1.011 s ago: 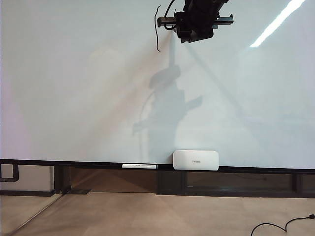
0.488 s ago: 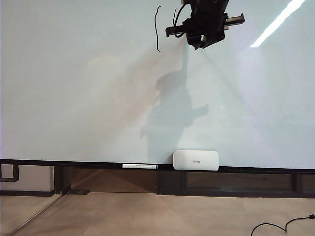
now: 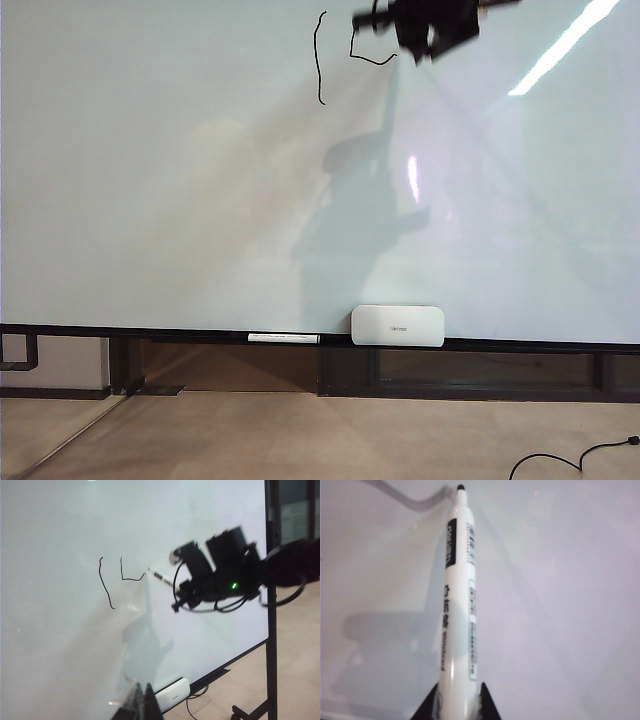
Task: Reach to the right to find the marker pen, pick it up, and write the number 14 on the whiteboard.
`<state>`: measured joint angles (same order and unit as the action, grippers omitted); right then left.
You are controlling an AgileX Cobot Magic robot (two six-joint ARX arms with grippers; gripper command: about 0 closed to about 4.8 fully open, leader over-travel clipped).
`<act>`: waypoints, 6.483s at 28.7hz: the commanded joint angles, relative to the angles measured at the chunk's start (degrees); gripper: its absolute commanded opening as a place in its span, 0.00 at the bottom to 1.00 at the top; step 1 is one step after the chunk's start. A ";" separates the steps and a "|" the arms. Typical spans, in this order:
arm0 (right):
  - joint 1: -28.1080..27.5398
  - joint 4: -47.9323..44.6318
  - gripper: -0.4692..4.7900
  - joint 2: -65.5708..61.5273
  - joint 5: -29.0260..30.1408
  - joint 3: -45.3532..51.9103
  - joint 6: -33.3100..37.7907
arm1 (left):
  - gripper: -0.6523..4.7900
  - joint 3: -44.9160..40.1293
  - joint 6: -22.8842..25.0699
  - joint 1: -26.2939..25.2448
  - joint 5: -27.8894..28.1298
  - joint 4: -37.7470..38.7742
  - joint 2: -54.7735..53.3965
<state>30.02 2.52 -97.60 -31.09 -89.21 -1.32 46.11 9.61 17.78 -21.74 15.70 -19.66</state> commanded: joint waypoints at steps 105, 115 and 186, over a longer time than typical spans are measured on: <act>0.39 9.75 0.09 16.70 9.03 3.89 1.46 | 0.11 23.67 9.11 0.00 26.32 27.54 2.86; 1.86 31.21 0.09 49.18 19.30 3.87 -11.34 | 0.11 30.97 11.17 -0.02 25.51 39.30 11.56; -19.12 1.16 0.09 91.34 39.56 76.63 11.98 | 0.11 -22.18 -18.34 -32.44 4.68 1.46 19.50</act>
<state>10.94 4.99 -6.24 8.64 -12.86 11.64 24.69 -9.65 -14.72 -15.94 19.73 -0.12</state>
